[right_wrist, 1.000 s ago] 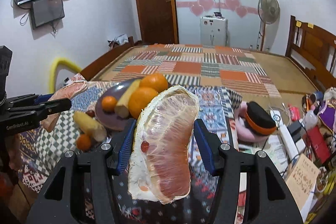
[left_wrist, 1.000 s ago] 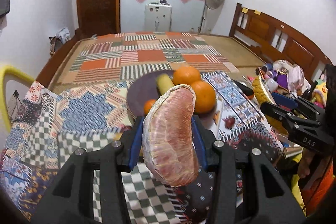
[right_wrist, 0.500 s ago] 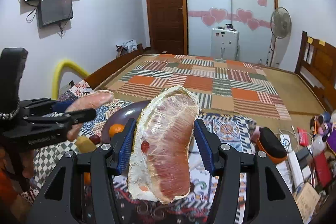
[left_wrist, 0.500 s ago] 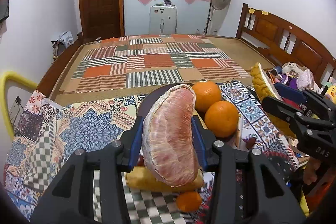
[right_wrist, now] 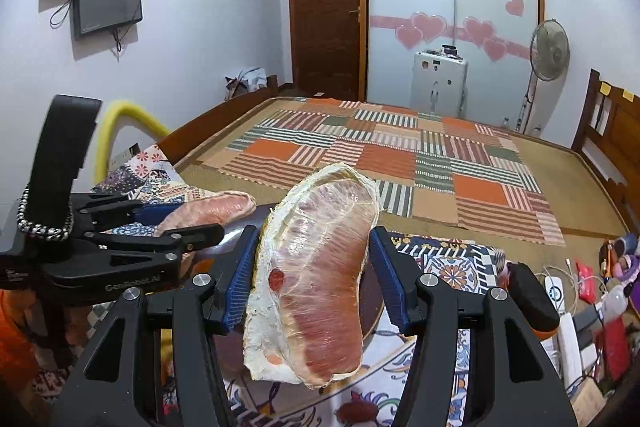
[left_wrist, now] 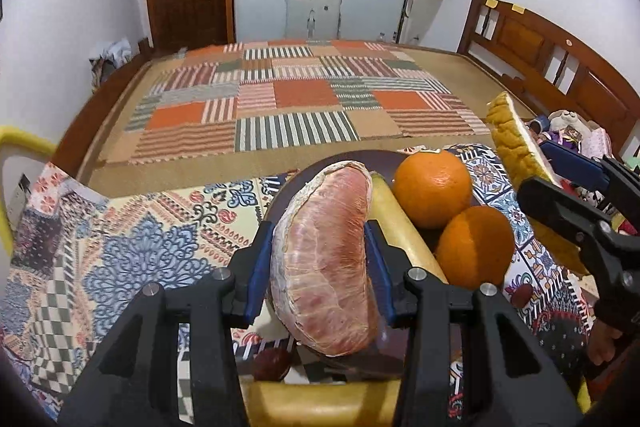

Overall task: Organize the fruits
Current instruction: 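Lower both pomelo segments onto the purple plate and open both tools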

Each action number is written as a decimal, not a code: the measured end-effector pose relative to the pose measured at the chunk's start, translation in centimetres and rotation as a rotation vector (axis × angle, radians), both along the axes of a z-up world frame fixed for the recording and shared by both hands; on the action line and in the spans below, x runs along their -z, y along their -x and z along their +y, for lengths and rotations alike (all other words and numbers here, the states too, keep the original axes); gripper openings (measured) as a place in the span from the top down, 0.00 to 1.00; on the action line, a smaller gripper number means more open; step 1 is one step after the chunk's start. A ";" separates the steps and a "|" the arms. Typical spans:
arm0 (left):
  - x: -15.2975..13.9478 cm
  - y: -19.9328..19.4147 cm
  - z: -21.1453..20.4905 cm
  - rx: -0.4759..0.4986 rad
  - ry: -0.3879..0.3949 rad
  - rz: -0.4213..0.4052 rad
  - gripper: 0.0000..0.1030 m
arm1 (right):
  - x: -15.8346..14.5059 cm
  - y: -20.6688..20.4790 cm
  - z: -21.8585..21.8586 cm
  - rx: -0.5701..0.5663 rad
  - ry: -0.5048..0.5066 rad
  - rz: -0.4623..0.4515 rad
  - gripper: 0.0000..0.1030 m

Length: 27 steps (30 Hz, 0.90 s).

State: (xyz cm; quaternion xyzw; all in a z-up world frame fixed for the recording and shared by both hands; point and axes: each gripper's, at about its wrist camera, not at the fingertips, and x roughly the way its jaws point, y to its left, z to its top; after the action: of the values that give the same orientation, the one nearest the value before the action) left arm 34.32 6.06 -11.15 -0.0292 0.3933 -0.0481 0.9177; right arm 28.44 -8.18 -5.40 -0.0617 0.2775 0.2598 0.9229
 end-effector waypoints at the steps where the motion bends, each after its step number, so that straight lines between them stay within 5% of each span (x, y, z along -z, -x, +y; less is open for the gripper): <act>1: 0.2 -0.3 0.1 -0.003 0.003 0.007 0.57 | 0.0 -0.1 0.1 -0.001 0.002 0.002 0.49; 10: 1.2 -1.8 0.6 0.030 0.036 0.070 0.57 | -0.2 -0.8 1.1 -0.015 0.010 0.008 0.49; 27: -1.1 2.3 4.3 -0.033 0.002 -0.012 0.54 | 0.5 -2.7 4.2 -0.070 0.029 0.101 0.49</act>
State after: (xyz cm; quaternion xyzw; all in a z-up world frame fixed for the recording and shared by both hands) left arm 31.99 10.33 -10.07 -0.0364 0.3873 -0.0336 0.9206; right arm 31.11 -3.96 -5.90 -0.0715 0.3253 0.2905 0.8970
